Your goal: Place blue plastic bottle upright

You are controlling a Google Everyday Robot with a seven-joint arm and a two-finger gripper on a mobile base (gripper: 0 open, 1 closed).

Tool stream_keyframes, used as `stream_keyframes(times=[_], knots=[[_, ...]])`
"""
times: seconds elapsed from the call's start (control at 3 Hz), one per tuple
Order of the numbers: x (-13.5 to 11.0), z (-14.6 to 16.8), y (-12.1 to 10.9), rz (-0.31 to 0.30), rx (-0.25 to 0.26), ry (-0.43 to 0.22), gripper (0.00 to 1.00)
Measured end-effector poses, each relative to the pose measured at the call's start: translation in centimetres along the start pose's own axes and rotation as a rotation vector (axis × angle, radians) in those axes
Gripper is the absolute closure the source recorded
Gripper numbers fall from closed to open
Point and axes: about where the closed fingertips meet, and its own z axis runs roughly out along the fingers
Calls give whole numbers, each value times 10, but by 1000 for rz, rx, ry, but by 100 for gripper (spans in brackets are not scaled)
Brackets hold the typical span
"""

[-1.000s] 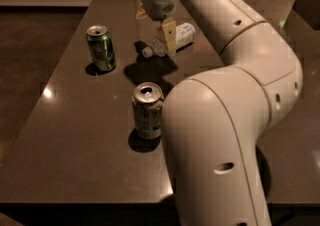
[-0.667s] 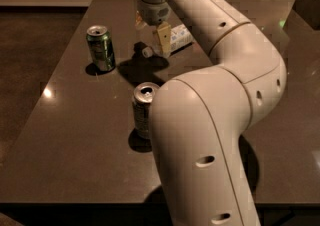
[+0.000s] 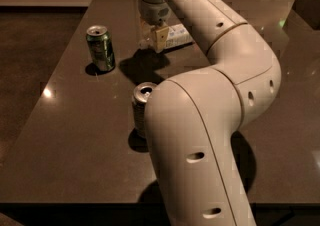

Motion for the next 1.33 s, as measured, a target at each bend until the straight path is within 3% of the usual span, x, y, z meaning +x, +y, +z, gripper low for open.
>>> stream_keyframes(times=[0.33,0.67,1.33], knots=[[-2,-27,6,56,59,-77,88],[-3,-51,16,150,103,-185,100],[-7,-95,31,366,186,-472,100]])
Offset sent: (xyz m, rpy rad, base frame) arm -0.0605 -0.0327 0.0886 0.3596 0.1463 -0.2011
